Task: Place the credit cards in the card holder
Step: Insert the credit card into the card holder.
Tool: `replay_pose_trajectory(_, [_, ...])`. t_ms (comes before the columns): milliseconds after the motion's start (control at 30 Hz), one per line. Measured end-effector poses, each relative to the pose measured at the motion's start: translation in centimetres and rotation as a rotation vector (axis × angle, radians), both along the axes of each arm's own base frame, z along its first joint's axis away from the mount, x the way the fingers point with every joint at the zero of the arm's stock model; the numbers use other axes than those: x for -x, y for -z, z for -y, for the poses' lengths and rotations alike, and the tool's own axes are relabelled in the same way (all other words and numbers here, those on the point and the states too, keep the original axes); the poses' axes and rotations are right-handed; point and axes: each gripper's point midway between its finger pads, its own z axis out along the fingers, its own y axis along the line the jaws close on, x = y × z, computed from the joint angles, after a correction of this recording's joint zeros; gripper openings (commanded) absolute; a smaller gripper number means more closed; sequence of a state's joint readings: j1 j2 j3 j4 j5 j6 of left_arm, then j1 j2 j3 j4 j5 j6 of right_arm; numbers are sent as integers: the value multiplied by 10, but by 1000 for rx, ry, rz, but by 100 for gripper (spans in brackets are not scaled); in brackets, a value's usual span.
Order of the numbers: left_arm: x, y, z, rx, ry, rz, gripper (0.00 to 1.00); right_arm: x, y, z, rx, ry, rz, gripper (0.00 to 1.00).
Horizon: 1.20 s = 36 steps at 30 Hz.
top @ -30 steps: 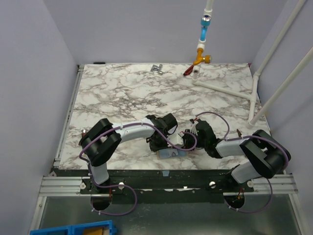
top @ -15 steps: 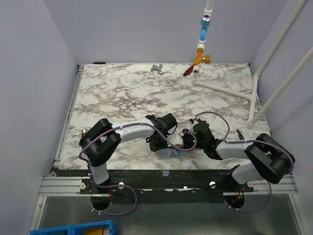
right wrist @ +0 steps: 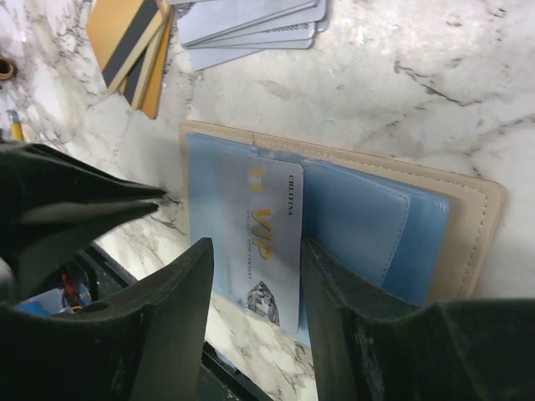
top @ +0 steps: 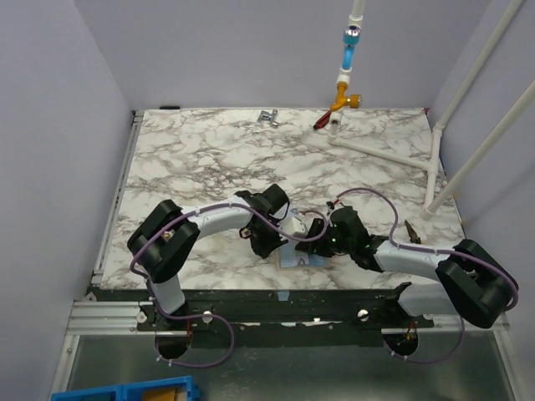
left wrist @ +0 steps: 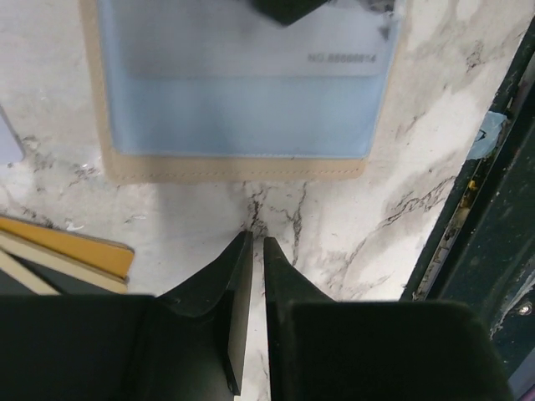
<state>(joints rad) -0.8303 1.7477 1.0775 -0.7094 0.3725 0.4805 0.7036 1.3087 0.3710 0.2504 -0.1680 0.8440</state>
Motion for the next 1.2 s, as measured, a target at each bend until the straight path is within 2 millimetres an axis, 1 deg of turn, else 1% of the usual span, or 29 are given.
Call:
replay_pose_trajectory(100, [-6,-2,-3,34,-41,-20,13,2,1,4,19,7,-4,46])
replay_pose_trajectory(233, [-18,-14,-4,100,-118,-36,14,3,2,8,35,10,-5,49])
replay_pose_trajectory(300, [-21,-23,-1,141,-143,-37,14,2,2,7,36,7,-2,49])
replay_pose_trajectory(400, [-19,-32,10,197,-161,-66,14,2,1,7,39,0,5,49])
replay_pose_trajectory(467, [-17,-35,15,217,-174,-91,14,2,0,7,43,-7,9,47])
replay_pose_trajectory(533, [-15,-37,18,229,-185,-111,14,4,0,5,50,-20,13,42])
replay_pose_trajectory(567, [-14,-37,19,231,-193,-122,14,4,-1,4,55,-28,16,41])
replay_pose_trajectory(733, [-21,-35,24,226,-266,-170,14,6,-6,5,68,-34,42,37])
replay_pose_trajectory(867, [-28,-40,23,252,-329,-205,14,4,-12,8,70,-25,64,37])
replay_pose_trajectory(933, [-32,-41,23,265,-348,-212,14,4,-11,10,84,-15,61,38])
replay_pose_trajectory(1033, [-31,-43,26,282,-345,-222,13,4,-8,14,105,-7,51,38])
replay_pose_trajectory(1067, [-31,-44,27,285,-343,-224,14,5,-7,15,111,-6,46,37])
replay_pose_trajectory(1133, [-31,-44,28,291,-340,-225,13,7,-3,16,124,-7,33,31])
replay_pose_trajectory(1200, [-31,-45,29,295,-337,-222,13,8,2,17,136,-10,21,21])
